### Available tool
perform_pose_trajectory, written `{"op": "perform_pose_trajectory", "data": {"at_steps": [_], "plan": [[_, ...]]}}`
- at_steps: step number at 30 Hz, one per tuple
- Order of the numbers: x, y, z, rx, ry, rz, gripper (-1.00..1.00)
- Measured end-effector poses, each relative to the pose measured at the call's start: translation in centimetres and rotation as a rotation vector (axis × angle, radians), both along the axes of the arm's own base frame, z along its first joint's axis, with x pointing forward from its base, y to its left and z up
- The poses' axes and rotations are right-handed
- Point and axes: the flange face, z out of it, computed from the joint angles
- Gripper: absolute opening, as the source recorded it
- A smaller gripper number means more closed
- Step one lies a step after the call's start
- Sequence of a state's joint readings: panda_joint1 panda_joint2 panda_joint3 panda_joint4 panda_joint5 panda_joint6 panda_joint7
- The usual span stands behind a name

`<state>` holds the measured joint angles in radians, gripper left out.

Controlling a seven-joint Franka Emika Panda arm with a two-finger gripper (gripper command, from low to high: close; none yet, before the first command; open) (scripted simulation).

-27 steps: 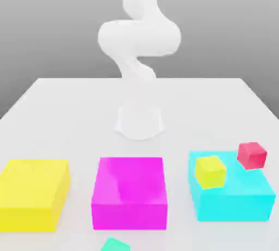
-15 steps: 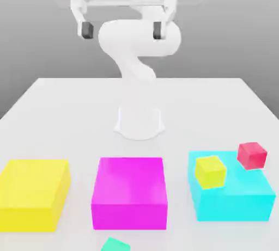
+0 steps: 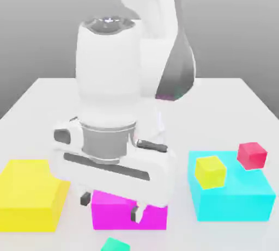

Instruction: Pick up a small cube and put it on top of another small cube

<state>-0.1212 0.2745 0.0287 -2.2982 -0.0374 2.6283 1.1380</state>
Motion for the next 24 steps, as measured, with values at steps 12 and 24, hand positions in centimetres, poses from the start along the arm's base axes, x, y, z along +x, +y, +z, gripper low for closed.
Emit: {"op": "perform_pose_trajectory", "data": {"at_steps": [12, 24], "plan": [[-0.6, -0.2, -10.2, 0.017, 0.053, -0.030, -1.00], [1.4, 14.0, -2.7, 0.014, 0.064, 0.211, -1.00]]}}
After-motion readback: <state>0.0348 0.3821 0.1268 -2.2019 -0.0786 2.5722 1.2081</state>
